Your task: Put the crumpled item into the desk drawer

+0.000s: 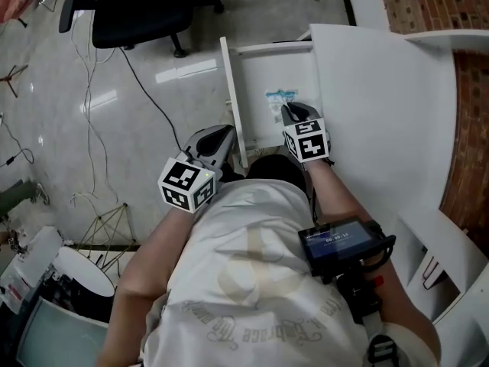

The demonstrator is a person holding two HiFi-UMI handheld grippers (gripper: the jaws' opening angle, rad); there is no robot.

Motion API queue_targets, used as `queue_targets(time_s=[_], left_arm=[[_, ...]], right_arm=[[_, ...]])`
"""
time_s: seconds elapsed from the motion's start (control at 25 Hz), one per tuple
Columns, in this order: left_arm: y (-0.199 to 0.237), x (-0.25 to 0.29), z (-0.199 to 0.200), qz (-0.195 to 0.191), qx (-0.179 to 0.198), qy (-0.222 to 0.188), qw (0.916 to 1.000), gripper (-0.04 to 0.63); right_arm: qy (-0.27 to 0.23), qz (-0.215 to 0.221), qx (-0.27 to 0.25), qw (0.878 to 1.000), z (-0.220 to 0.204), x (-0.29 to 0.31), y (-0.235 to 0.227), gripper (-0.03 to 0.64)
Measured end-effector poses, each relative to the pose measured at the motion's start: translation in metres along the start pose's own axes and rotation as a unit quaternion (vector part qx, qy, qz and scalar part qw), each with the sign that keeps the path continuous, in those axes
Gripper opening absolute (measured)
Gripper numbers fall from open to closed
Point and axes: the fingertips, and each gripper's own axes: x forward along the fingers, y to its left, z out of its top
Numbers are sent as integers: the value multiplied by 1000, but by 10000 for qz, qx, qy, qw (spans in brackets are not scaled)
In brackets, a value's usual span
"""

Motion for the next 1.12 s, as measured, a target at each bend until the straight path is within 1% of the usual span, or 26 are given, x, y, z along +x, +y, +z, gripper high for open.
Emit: queue_targets(time_s=[0.24,0.4,0.6,0.88,1.12], left_arm=[[8,0,-4,42,-110,18,9999,23],[6,-8,-6,73,-197,42,9998,23],[11,-10,-17,95,-284,101,9995,23],[9,-13,-29,148,-319,180,9992,23],[20,-19,-30,305,-451,144,9984,23]], right_arm=[[184,46,-70,9998,-3,25,2,48],[321,53,-91,9994,-6,31,5,48],[500,80,-99,9987,-14,54,7,48],[751,162,425,9961,-29,78,3,48],[949,124,405,9946,-34,96,-2,48]])
